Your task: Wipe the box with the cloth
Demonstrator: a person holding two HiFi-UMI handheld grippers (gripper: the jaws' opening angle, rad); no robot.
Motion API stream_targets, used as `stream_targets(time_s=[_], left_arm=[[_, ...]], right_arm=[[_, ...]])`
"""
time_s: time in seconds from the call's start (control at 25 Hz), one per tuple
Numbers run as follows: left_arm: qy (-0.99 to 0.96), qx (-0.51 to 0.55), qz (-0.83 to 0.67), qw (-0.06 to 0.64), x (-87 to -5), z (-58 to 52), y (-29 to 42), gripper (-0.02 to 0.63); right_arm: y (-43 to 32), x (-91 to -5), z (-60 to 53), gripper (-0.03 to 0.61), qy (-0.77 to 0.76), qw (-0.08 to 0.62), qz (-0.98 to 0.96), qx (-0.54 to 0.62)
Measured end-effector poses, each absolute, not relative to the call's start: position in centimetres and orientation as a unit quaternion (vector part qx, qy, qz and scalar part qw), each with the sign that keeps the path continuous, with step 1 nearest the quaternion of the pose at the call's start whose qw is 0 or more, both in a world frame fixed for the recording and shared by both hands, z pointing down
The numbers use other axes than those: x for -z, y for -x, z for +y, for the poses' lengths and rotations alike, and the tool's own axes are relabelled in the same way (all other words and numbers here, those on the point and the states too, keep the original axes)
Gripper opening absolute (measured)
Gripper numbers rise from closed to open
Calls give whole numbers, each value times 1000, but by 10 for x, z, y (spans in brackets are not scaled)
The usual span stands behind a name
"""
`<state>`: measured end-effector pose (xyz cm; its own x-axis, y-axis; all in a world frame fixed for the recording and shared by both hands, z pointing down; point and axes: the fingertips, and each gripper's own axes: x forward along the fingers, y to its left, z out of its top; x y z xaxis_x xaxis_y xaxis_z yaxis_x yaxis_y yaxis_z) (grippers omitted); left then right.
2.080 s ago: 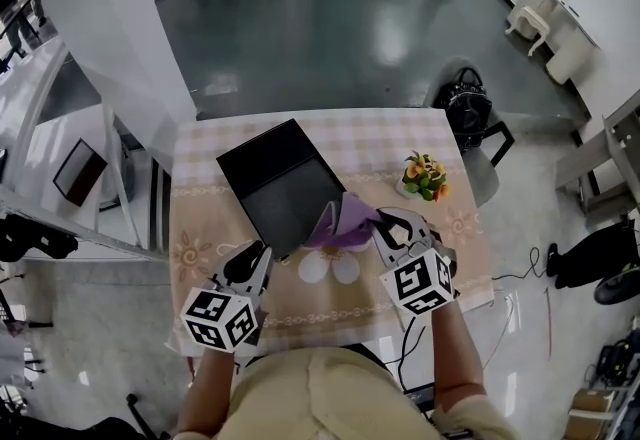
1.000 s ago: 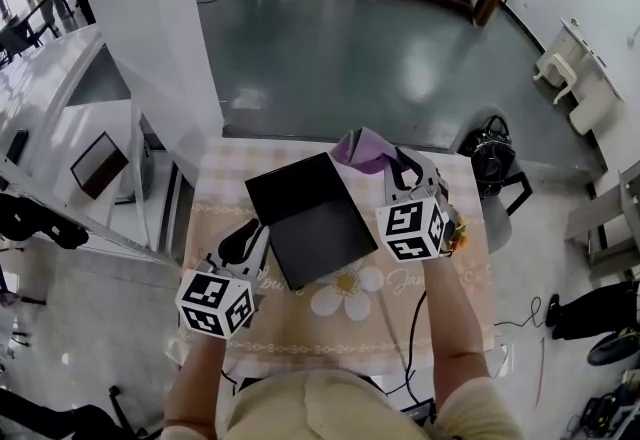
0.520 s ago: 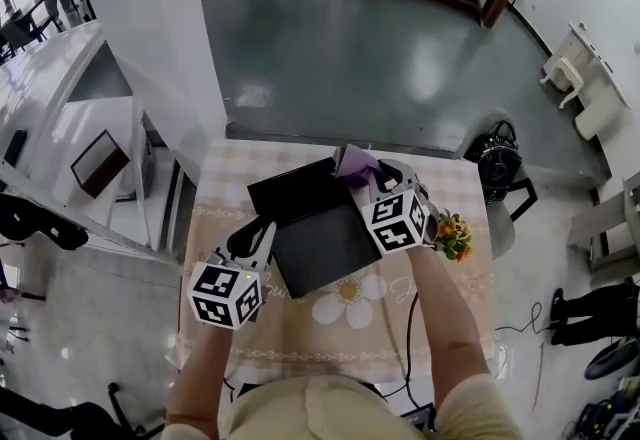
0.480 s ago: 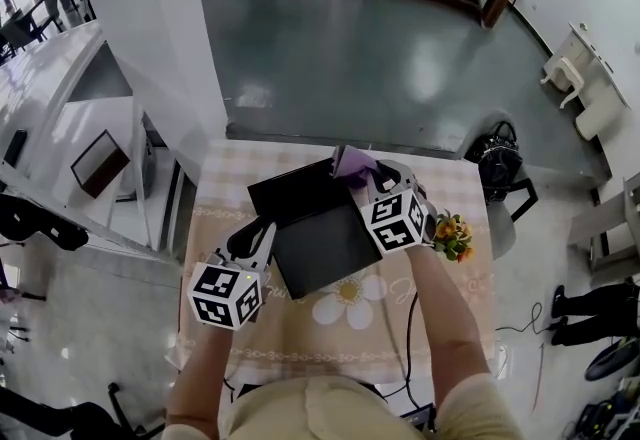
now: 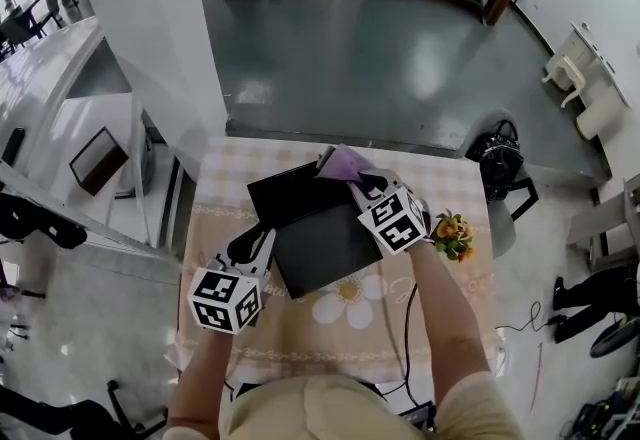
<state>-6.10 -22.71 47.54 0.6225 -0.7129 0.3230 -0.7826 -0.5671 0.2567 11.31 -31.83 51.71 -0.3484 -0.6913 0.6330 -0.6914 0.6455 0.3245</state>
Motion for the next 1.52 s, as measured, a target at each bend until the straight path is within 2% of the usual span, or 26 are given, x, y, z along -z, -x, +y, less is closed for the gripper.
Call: stream_targets(time_s=[0.8,1.52], left_arm=[[-889,-105,-397,200,-484,-202,45,74],[-898,-107,-374,206,-487,-184,29,74]], right_arm=[[-131,-516,-233,71,-395,410,-821,-46],[-148,-514,-168,71,-415,405,-812,-70]])
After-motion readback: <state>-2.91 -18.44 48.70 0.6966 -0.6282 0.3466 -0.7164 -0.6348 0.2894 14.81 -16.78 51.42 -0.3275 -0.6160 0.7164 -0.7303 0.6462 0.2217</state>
